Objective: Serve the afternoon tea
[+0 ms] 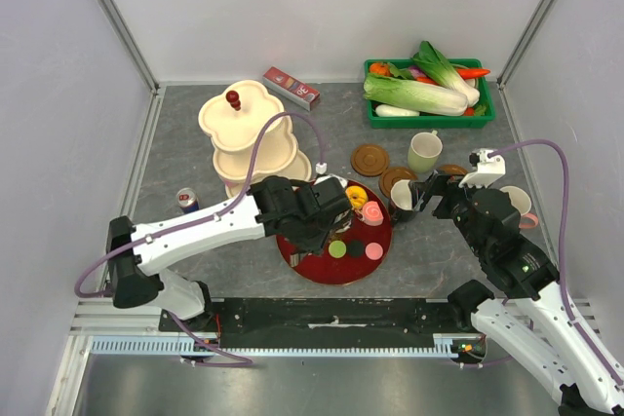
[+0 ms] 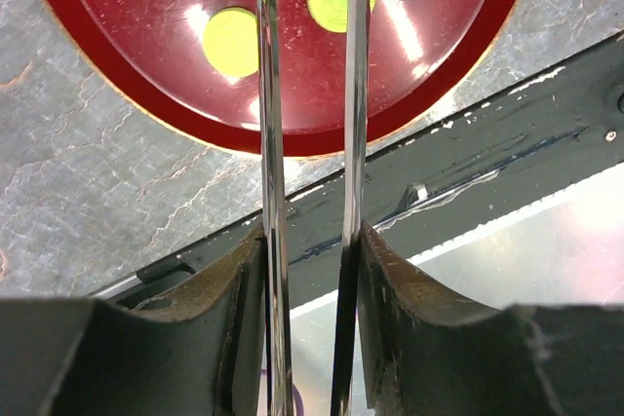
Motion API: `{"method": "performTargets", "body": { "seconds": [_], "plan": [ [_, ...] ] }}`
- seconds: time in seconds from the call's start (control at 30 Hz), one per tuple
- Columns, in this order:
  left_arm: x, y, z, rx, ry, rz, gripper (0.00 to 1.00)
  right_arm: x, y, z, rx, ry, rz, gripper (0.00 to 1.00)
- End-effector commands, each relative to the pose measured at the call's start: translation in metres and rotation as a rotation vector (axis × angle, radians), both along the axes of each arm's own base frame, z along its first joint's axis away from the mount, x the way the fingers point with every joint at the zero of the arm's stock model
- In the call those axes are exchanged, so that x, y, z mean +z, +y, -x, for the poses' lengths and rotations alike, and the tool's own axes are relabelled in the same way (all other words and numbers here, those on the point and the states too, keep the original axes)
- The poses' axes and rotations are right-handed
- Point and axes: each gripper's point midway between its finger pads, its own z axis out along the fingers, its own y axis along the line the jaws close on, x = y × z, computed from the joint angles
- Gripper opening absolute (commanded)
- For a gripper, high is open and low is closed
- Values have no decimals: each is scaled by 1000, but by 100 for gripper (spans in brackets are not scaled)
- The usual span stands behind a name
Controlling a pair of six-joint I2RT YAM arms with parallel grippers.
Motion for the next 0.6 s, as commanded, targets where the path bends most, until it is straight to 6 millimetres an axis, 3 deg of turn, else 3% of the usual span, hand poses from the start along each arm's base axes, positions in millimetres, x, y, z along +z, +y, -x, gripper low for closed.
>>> {"method": "performTargets", "body": {
  "seconds": [0.0,0.3,0.57],
  "plan": [
    [23,14,-13,142,-110,72,32,1,-4,-1,-18,-16,12,98],
    [39,49,-52,324,-347,39,32,1,-1,-1,-2,-12,13,98],
    [30,53,-92,310,-435,-91,32,0,0,0,2,-13,4,98]
  ]
}}
